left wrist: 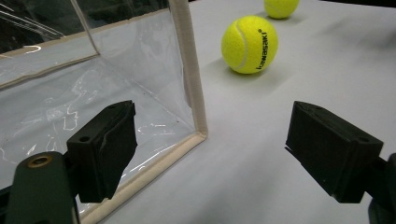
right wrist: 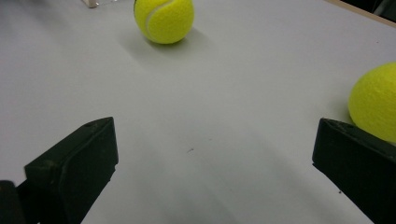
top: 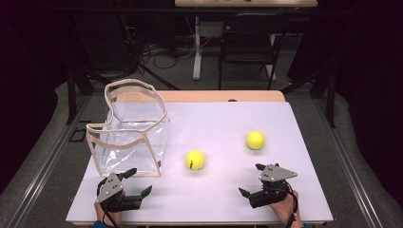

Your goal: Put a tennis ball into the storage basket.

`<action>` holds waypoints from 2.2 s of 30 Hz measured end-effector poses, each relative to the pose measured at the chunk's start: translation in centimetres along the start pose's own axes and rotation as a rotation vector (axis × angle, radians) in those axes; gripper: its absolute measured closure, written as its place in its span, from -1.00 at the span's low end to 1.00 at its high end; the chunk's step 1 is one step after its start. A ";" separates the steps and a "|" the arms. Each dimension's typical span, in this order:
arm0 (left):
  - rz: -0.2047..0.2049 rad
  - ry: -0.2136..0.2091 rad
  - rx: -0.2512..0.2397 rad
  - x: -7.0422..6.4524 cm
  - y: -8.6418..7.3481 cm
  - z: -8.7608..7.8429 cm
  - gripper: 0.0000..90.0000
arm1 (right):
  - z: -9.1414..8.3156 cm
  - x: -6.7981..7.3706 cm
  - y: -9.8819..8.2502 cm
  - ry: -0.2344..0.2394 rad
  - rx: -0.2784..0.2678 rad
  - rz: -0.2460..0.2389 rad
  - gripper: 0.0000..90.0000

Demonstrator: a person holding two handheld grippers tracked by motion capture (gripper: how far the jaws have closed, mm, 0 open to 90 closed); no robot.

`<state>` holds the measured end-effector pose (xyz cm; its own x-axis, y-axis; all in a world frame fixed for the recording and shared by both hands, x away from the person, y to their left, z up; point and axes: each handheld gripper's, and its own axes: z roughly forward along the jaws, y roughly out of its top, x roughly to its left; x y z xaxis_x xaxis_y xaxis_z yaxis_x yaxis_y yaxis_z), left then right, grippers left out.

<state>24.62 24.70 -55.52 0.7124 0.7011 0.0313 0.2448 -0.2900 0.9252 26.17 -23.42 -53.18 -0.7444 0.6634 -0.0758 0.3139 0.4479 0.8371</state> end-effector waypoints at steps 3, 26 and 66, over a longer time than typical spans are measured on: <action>-0.004 -0.003 0.000 0.1 0.0 0.0 -0.65 | 0.5 0.0 0.4 0.012 0.007 0.003 -1.00; -0.013 -0.005 -0.008 0.2 -0.1 -0.2 -0.65 | 2.6 0.1 2.8 0.080 0.069 0.012 -1.00; -0.018 -0.008 -0.027 0.4 -0.1 -0.4 -0.65 | 10.4 1.6 8.3 0.215 0.180 -0.053 -1.00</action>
<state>24.58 25.29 -55.47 0.7133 0.7007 0.0111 0.2403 -0.2595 0.9354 33.75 -12.42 -52.00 -0.8644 0.5025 0.0152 0.3562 0.5908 0.7239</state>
